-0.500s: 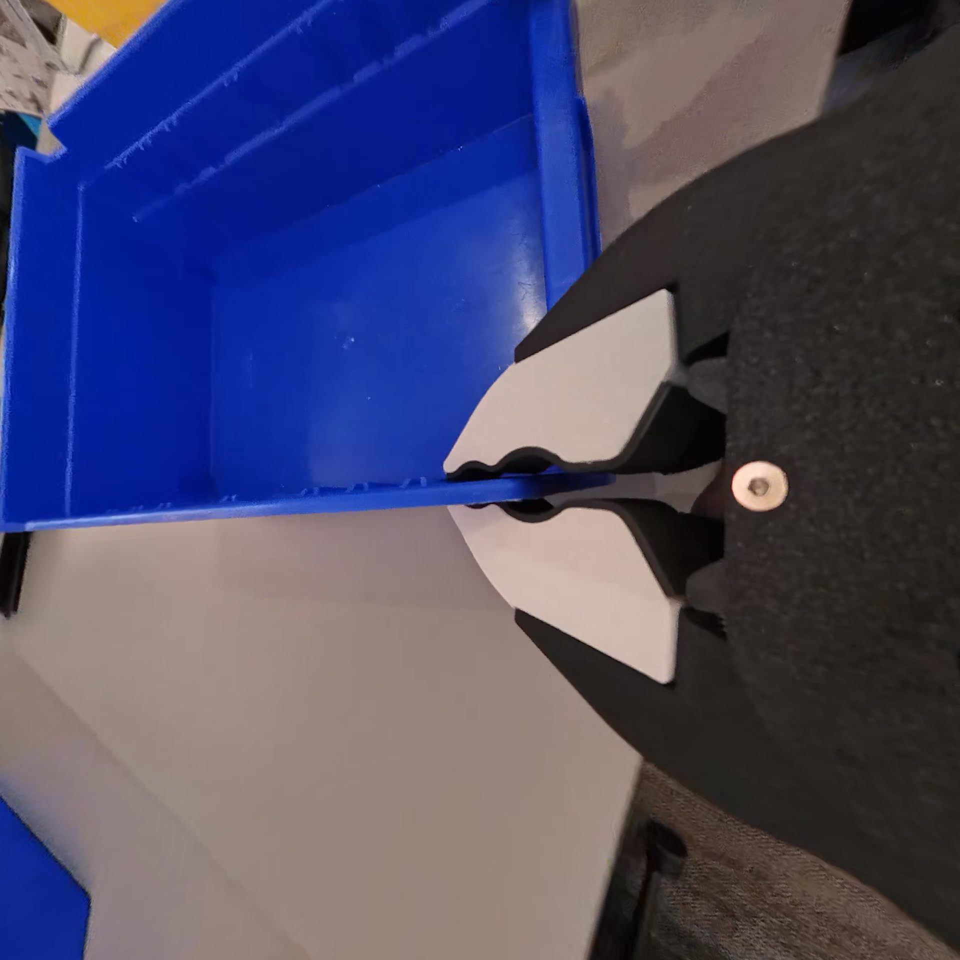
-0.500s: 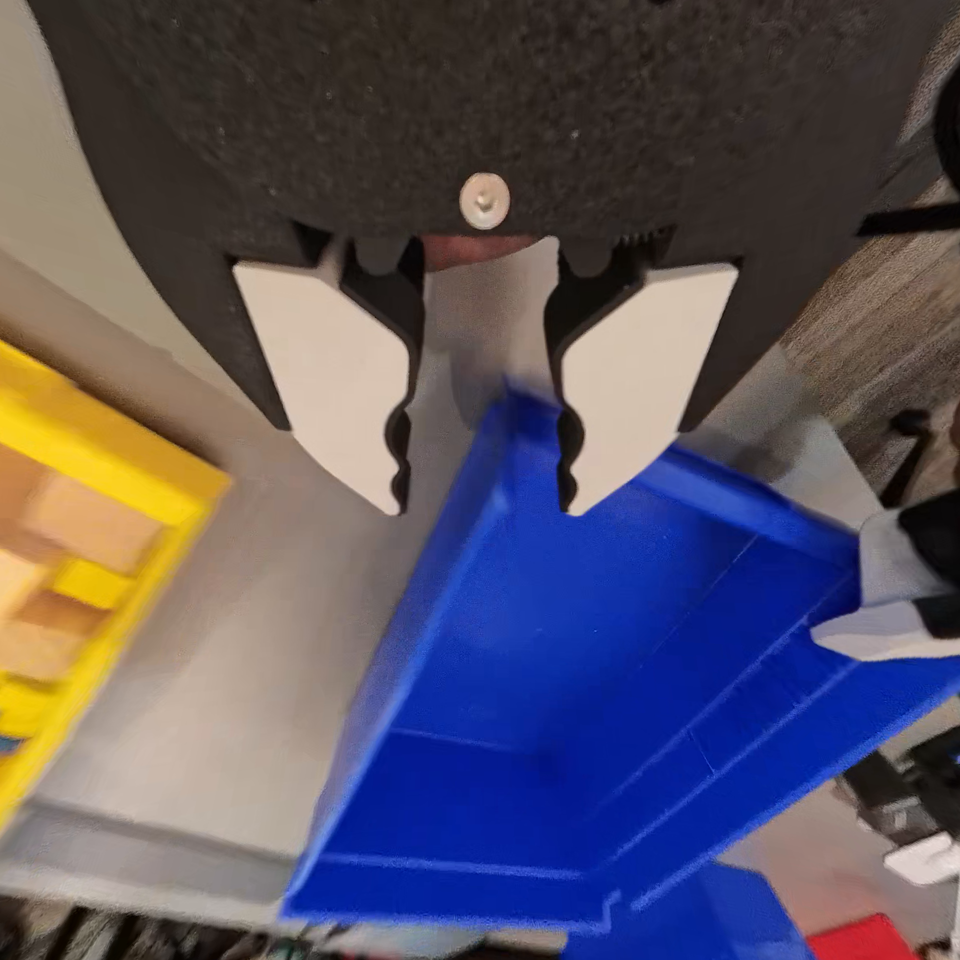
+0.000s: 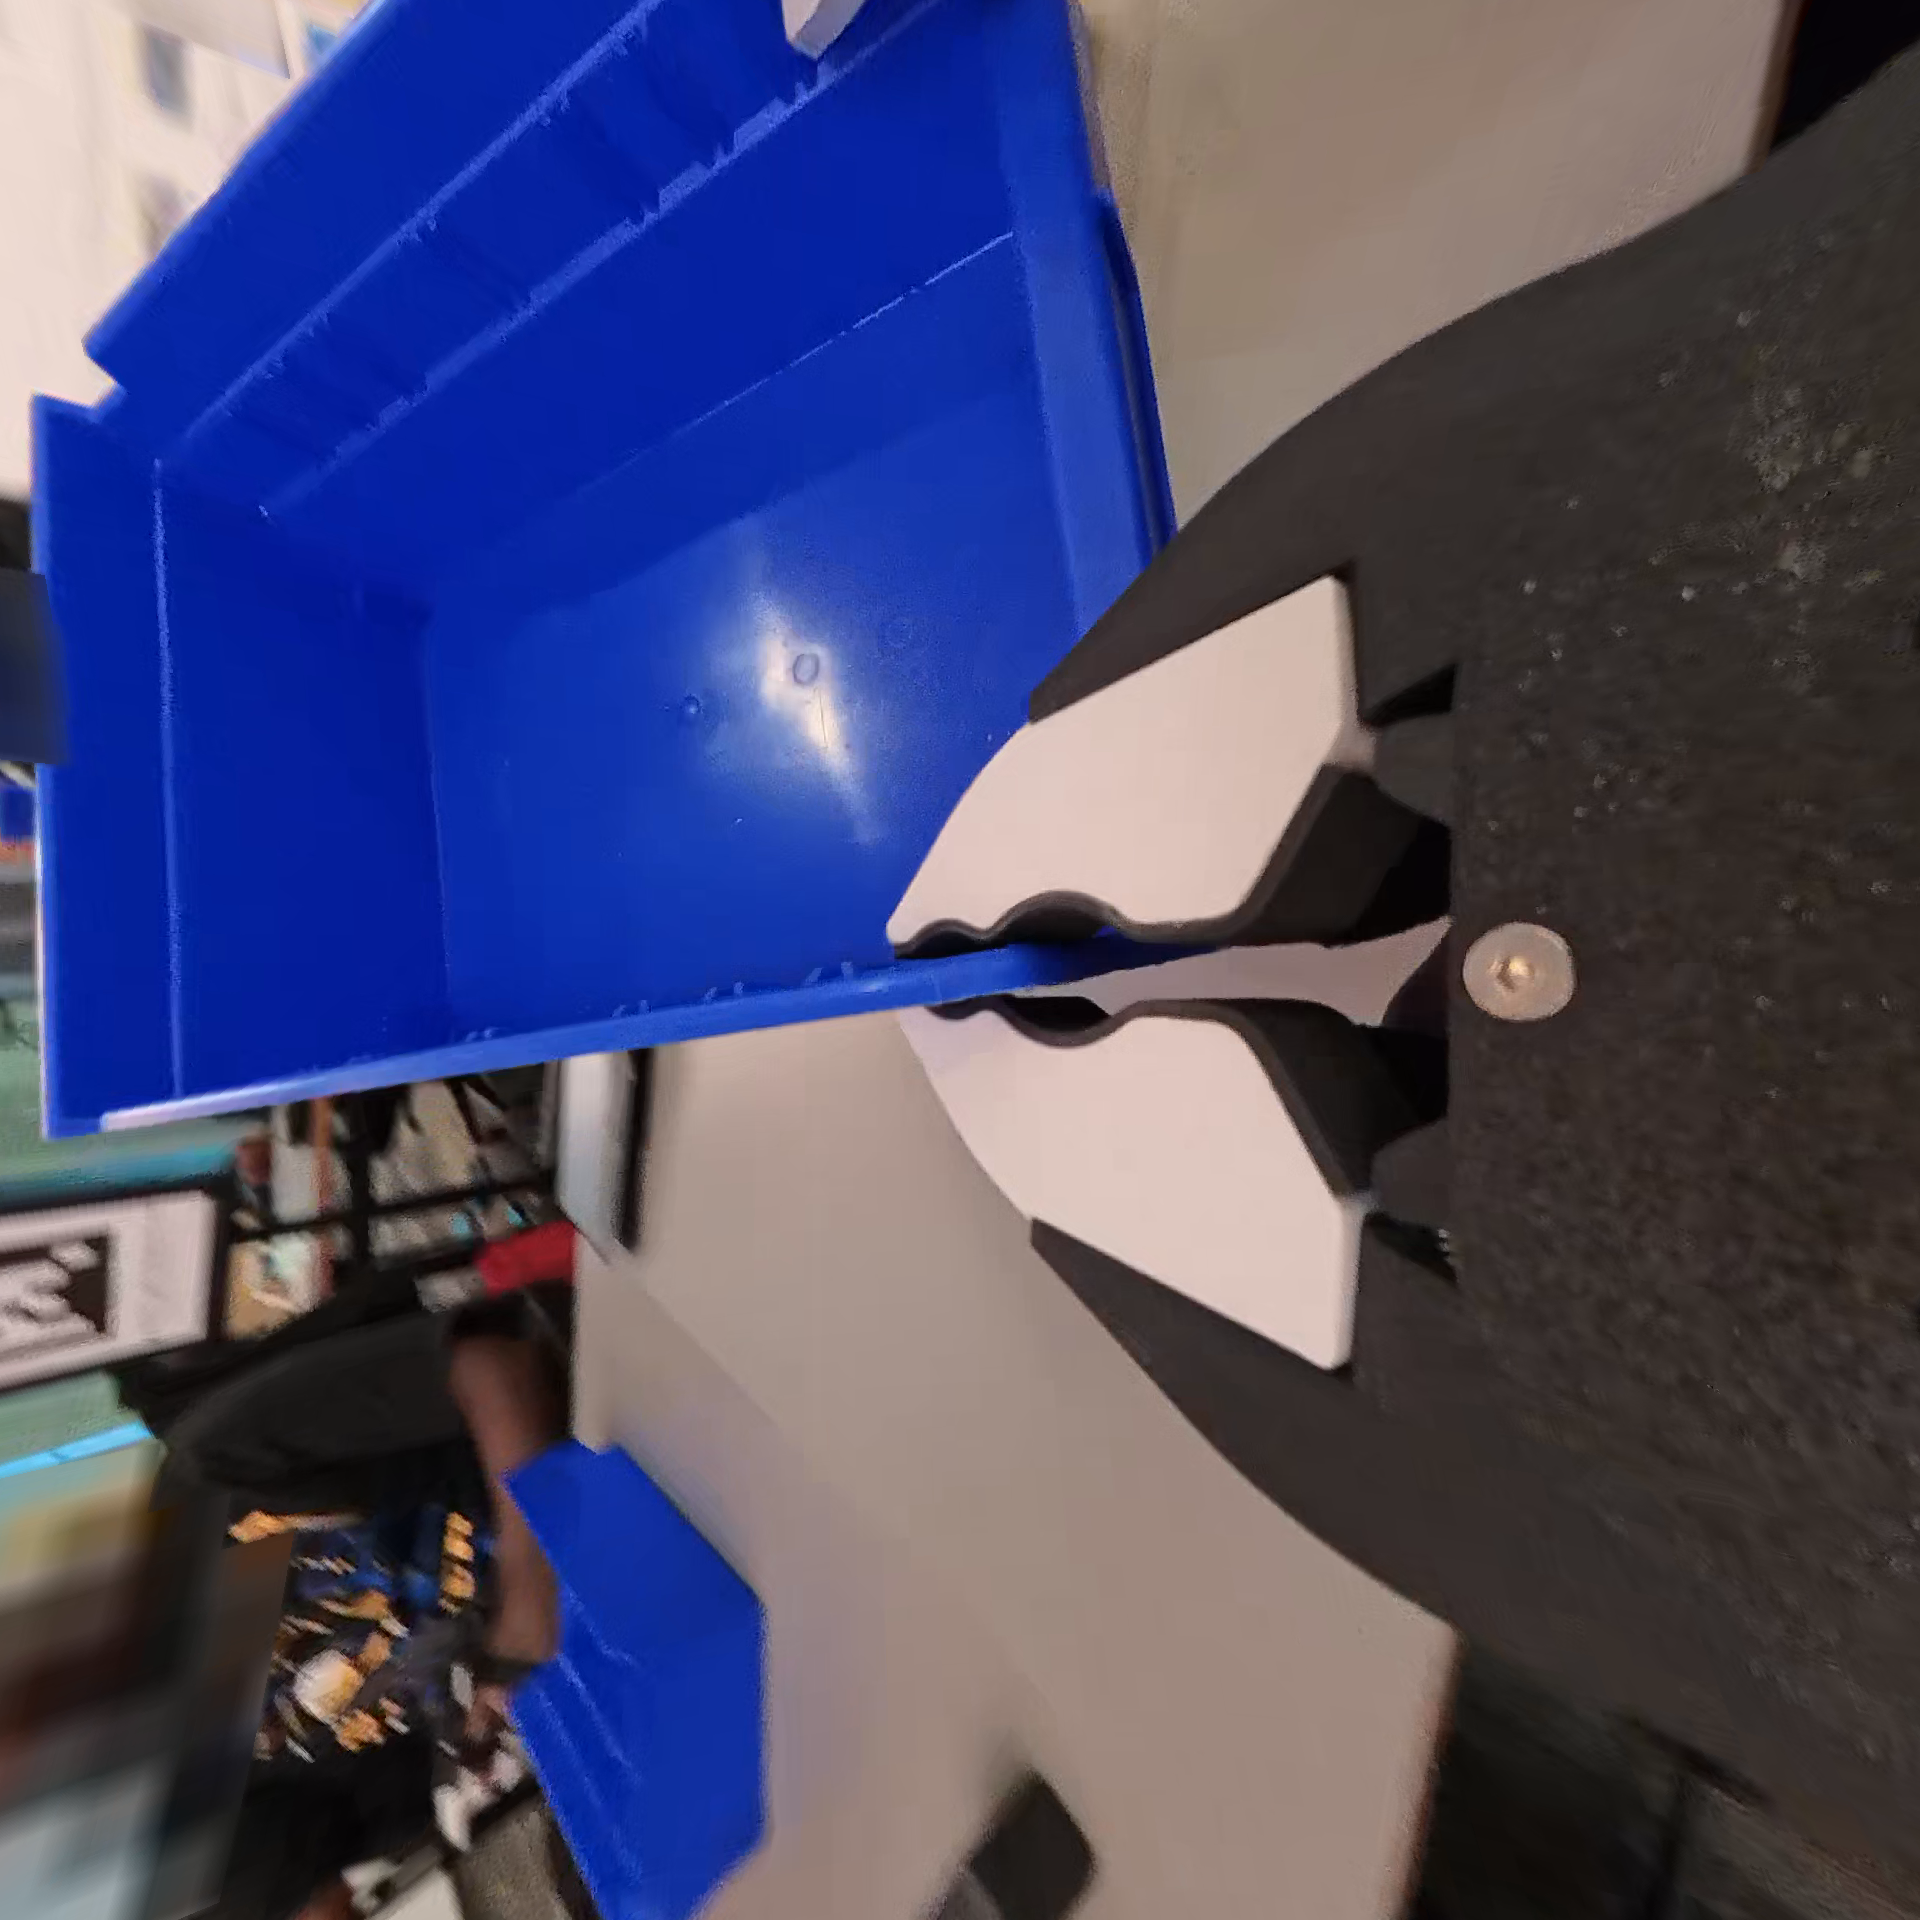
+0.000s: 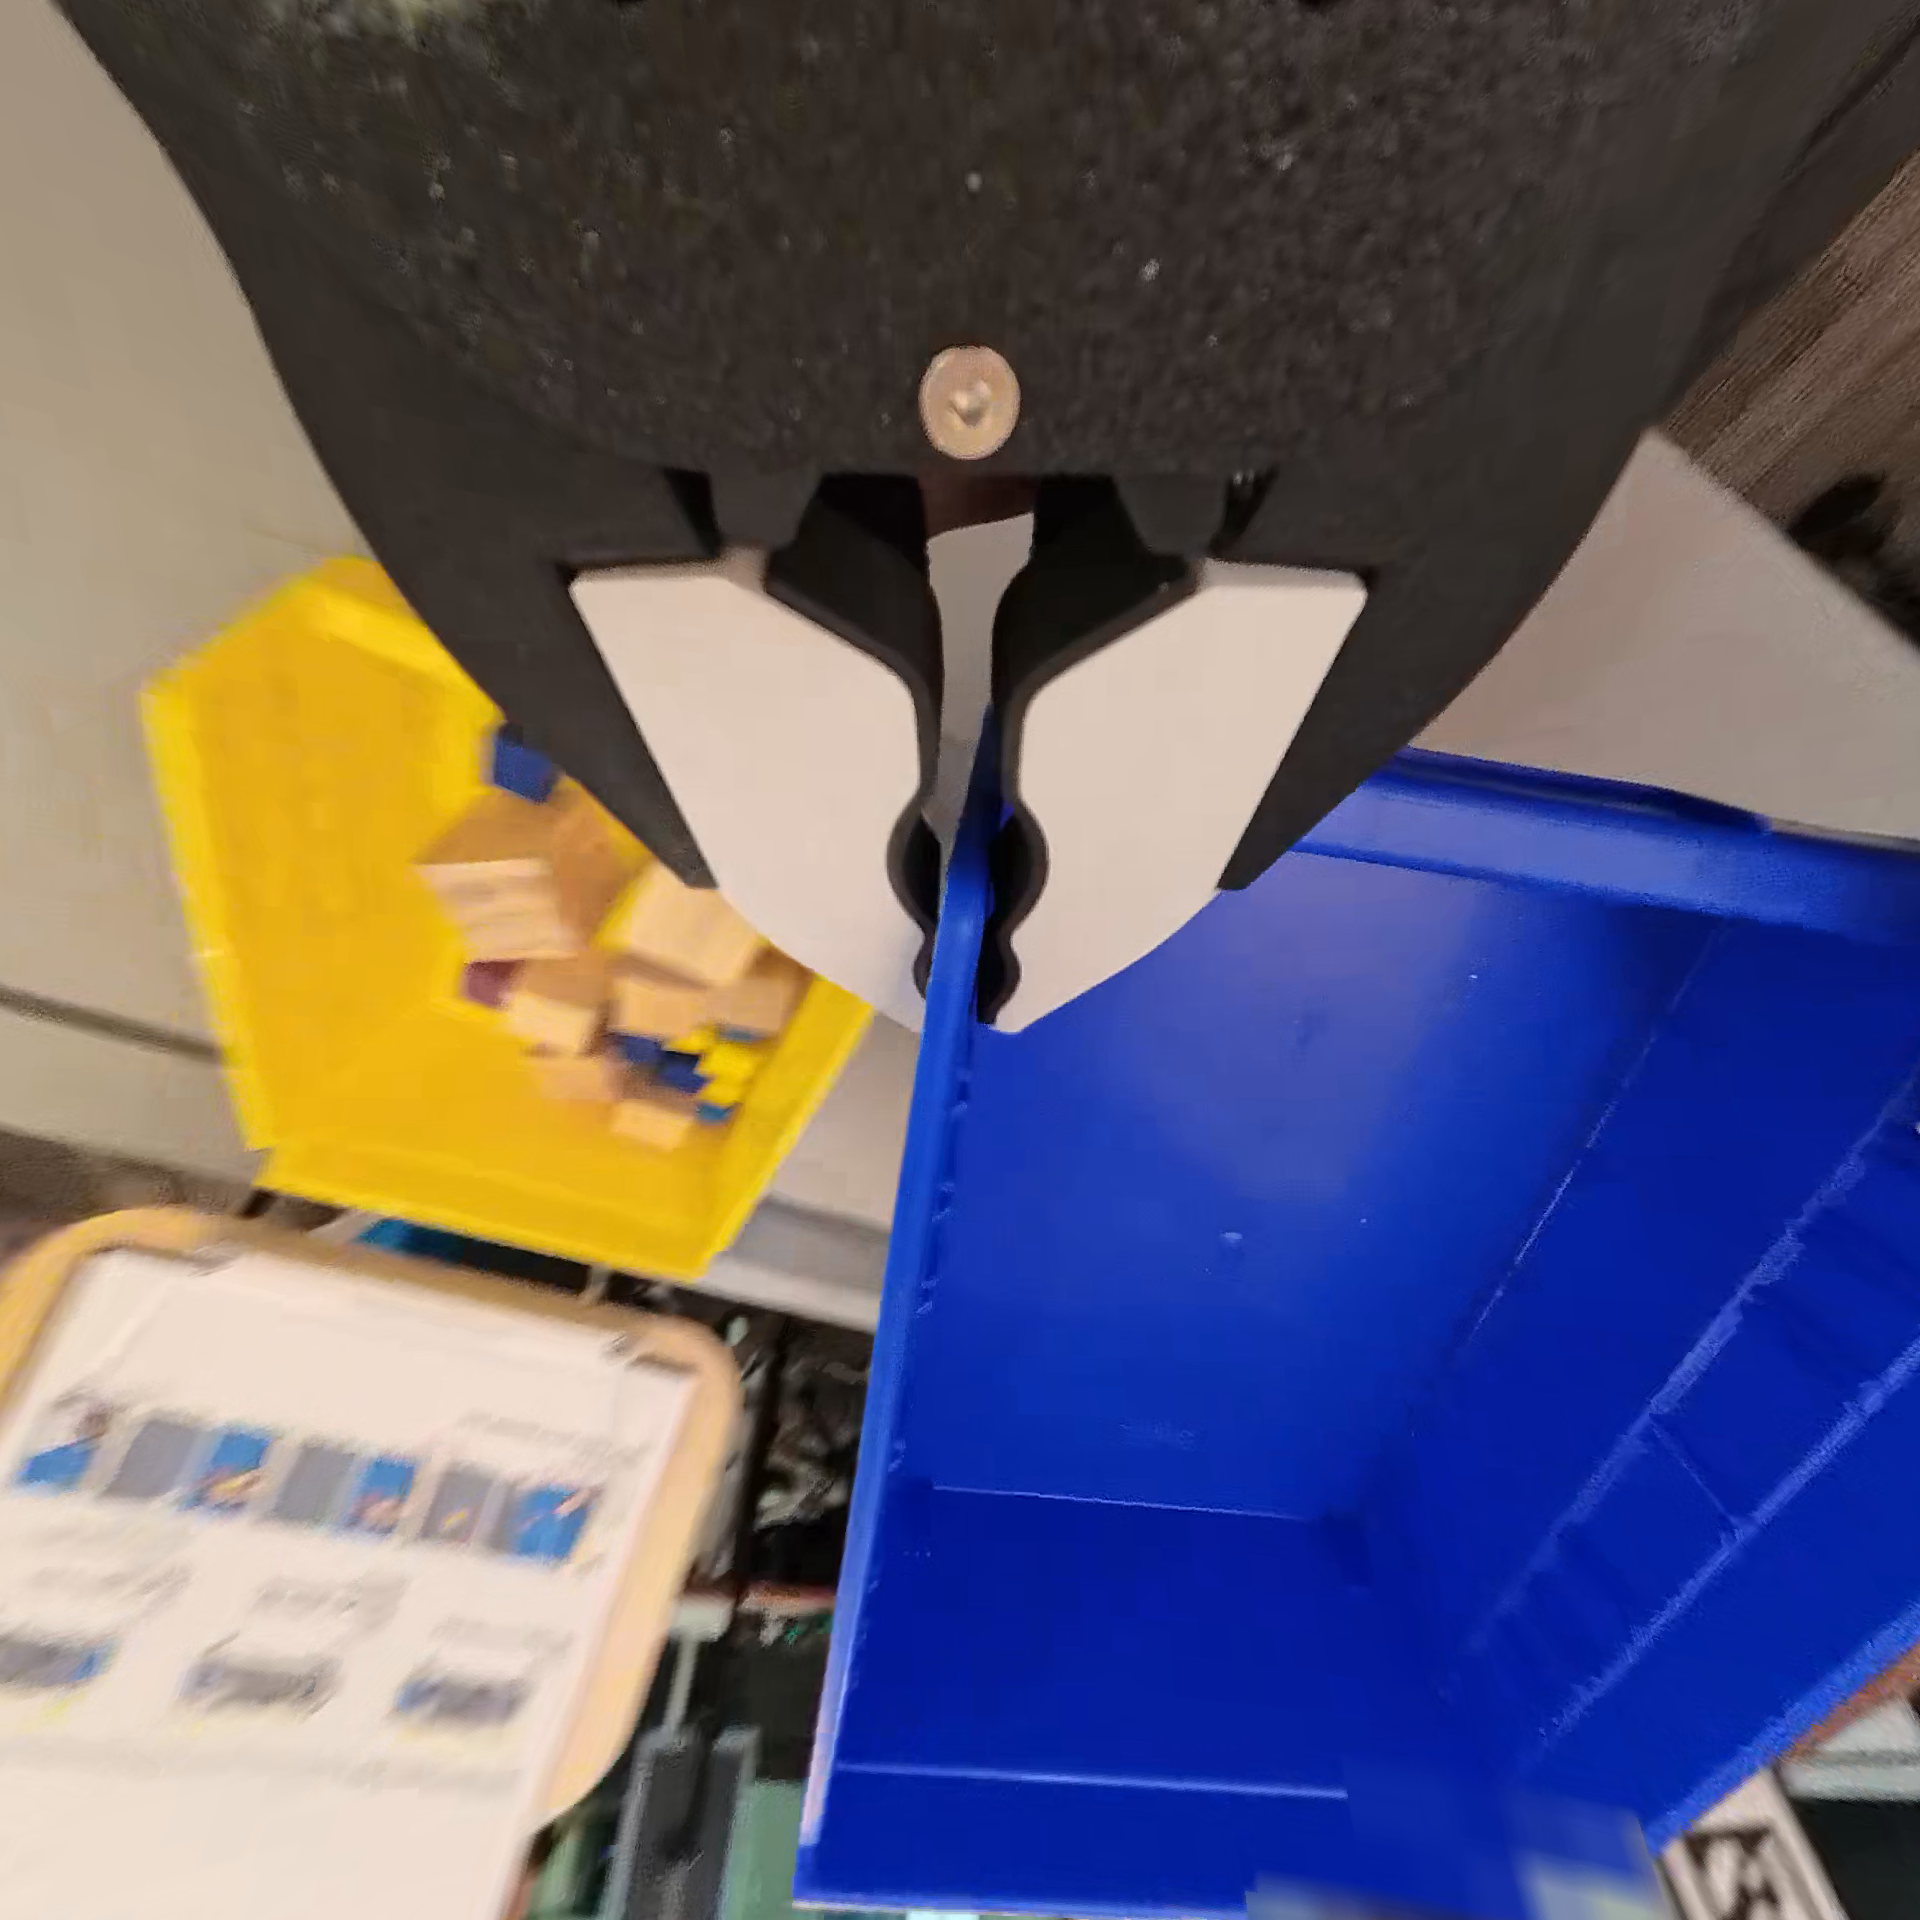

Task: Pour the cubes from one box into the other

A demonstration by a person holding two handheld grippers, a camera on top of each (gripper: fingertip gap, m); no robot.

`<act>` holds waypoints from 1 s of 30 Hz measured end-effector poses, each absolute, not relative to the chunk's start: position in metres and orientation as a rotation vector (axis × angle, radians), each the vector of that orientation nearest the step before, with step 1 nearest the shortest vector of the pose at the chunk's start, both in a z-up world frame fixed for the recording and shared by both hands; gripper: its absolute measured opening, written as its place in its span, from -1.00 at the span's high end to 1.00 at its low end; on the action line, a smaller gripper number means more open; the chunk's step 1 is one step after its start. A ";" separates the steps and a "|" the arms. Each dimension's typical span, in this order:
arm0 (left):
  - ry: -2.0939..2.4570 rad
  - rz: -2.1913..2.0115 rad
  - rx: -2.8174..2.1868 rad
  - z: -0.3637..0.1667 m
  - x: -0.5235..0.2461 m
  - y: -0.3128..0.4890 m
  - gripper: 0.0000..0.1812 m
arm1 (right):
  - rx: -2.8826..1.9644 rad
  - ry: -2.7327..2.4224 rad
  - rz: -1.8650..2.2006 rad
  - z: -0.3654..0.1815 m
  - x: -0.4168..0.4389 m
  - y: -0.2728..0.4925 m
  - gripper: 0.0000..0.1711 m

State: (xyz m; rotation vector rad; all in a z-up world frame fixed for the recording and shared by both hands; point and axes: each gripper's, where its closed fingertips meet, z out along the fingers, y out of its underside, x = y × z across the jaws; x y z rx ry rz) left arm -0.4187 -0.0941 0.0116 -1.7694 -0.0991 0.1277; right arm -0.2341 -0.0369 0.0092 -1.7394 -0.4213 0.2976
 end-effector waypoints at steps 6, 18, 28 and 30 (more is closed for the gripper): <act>0.139 -0.018 -1.696 0.074 -0.234 -0.013 0.97 | -1.686 -0.156 0.143 0.060 -0.039 -0.008 0.95; 0.341 -0.202 -1.966 -0.079 0.089 0.050 0.95 | -2.013 0.083 0.033 -0.079 0.280 0.031 0.97; 0.471 -0.425 -2.055 -0.111 0.094 0.041 0.57 | -2.055 0.197 0.027 -0.104 0.290 0.038 0.75; 0.517 -0.596 -2.067 -0.092 0.086 0.021 0.34 | -1.980 0.219 -0.048 -0.075 0.297 0.032 0.73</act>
